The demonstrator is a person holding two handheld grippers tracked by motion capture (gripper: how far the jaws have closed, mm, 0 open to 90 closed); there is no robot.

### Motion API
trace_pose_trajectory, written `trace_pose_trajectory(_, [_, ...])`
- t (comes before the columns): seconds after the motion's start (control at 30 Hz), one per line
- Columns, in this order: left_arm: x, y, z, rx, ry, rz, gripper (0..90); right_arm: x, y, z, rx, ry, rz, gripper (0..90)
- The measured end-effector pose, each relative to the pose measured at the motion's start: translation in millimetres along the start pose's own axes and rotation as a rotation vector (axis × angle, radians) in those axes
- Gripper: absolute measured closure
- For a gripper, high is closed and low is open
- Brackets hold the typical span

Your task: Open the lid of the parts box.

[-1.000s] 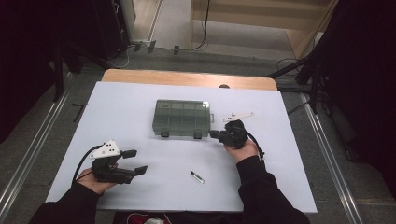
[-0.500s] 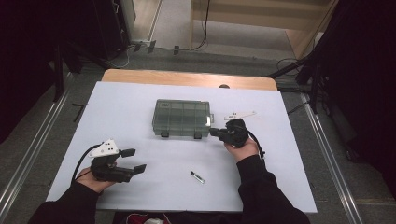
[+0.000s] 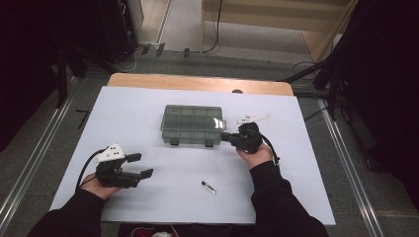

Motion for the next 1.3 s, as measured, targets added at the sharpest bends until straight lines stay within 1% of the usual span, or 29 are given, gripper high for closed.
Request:
trace_pose_trajectory(0.13, [2.2,-0.5,-2.8,0.009,-0.002,0.005,22.8,1.8,-0.4,1.2,0.004,-0.002,0.001,90.0])
trace_pose_trajectory(0.17, [5.1,-0.9,-4.3,0.005,-0.011,0.02,22.8,2.1,-0.6,1.2,0.004,-0.003,0.001,90.0])
trace_pose_trajectory(0.2, [6.5,-1.5,-5.1,-0.001,-0.007,0.024,22.8,2.2,-0.7,1.3,0.003,-0.001,0.0,90.0])
trace_pose_trajectory(0.23, [7.6,-2.6,-6.3,-0.002,-0.008,0.022,22.8,2.4,-0.8,1.4,0.003,-0.001,0.0,90.0])
trace_pose_trajectory(0.37, [11.0,-9.2,-10.9,0.015,-0.011,0.012,22.8,4.0,-0.7,1.3,0.006,-0.004,0.003,90.0])
trace_pose_trajectory(0.47, [14.7,-12.9,-12.7,0.006,0.001,0.012,22.9,4.5,-0.8,1.7,0.006,-0.001,0.004,90.0])
trace_pose_trajectory(0.6, [17.7,-16.5,-13.2,0.014,-0.007,0.016,22.9,4.3,-1.1,2.1,0.007,-0.001,0.001,90.0])
trace_pose_trajectory(0.67, [19.5,-17.9,-13.9,0.006,-0.007,0.016,22.9,4.5,-1.2,2.0,0.009,-0.001,-0.001,90.0])
trace_pose_trajectory(0.8, [23.1,-20.7,-16.9,-0.001,0.008,0.015,22.9,4.8,-2.1,2.1,0.01,-0.001,-0.003,90.0])
trace_pose_trajectory(0.83, [24.0,-21.5,-17.7,-0.003,0.012,0.015,22.9,4.7,-2.8,2.5,0.004,0.002,-0.008,90.0])
trace_pose_trajectory(0.87, [26.3,-23.0,-18.9,0.003,0.008,0.013,22.9,4.7,-4.2,3.3,-0.004,0.008,-0.017,90.0])
trace_pose_trajectory(0.93, [27.6,-23.9,-19.3,0.006,0.008,0.012,22.9,5.0,-4.6,4.0,-0.004,0.01,-0.016,90.0])
trace_pose_trajectory(1.0, [31.0,-26.7,-19.4,0.005,0.017,0.016,22.9,6.8,-5.0,4.7,-0.001,0.001,-0.011,90.0])
trace_pose_trajectory(1.03, [32.1,-27.5,-19.0,0.006,0.012,0.008,22.9,7.5,-5.2,5.2,0.002,0.001,-0.008,90.0])
trace_pose_trajectory(1.1, [34.7,-29.2,-17.4,0.011,-0.001,0.011,22.9,8.5,-5.0,5.4,0.007,-0.005,-0.005,90.0])
trace_pose_trajectory(1.2, [37.0,-31.5,-15.7,0.014,-0.005,0.01,22.9,9.3,-4.6,5.4,0.012,-0.006,-0.002,90.0])
trace_pose_trajectory(1.23, [39.5,-34.1,-15.1,0.006,-0.011,-0.002,22.9,10.5,-4.0,4.9,0.019,-0.008,-0.005,90.0])
trace_pose_trajectory(1.3, [42.4,-37.6,-15.4,-0.003,-0.008,0.002,22.9,12.5,-3.4,4.0,0.026,-0.008,-0.006,90.0])
Point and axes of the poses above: each handheld gripper's, and its own axes: y roughly backward along the jaws, x roughly out of its top, z roughly to its right, the point moved 5 cm from there along -y, roughly forward along the jaws, and after that the axes turned 13 degrees about y, right-handed, at the moved point
